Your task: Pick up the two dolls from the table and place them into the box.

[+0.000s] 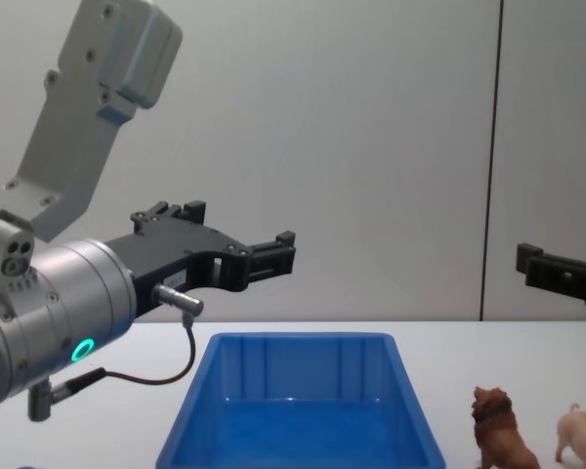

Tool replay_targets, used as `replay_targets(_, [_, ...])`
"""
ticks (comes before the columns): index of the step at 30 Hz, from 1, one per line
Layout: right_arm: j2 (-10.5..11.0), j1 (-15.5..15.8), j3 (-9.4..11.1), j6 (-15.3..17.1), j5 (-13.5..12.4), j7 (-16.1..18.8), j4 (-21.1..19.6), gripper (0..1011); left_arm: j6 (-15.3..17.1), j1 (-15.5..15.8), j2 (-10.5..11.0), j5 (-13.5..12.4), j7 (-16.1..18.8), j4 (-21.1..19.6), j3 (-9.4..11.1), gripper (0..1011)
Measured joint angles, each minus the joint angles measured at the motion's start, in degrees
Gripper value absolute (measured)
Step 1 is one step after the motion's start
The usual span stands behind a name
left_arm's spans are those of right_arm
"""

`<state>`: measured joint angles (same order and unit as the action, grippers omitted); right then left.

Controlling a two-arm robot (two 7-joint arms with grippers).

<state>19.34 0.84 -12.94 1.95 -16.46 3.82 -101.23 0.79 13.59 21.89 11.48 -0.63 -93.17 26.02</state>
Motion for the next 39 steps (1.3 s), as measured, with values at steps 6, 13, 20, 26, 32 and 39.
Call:
replay_targets(6, [0.0,0.0,0.0,0.0,0.0,0.0,0.0,1001,0.0,0.0,0.0,0.0,0.0,0.0,0.0,1002])
replay_targets(13, [0.0,0.0,0.0,0.0,0.0,0.0,0.0,1001,0.0,0.0,0.0,0.0,0.0,0.0,0.0,1002])
replay_targets(20, [0.0,0.0,0.0,0.0,0.0,0.0,0.0,1001,0.0,0.0,0.0,0.0,0.0,0.0,0.0,1002])
replay_targets(26, [0.2,0.0,0.2,0.2,-0.3,0.8,0.3,1001,0.0,0.0,0.0,0.0,0.0,0.0,0.0,1002])
replay_targets(32, [0.9,0.0,0.6,1.2,-0.9,2.4,1.1,1001,0.0,0.0,0.0,0.0,0.0,0.0,0.0,1002])
replay_targets(39, [2.0,0.4,1.1,3.0,-1.4,4.6,2.3,1001,0.0,0.0,0.0,0.0,0.0,0.0,0.0,1002])
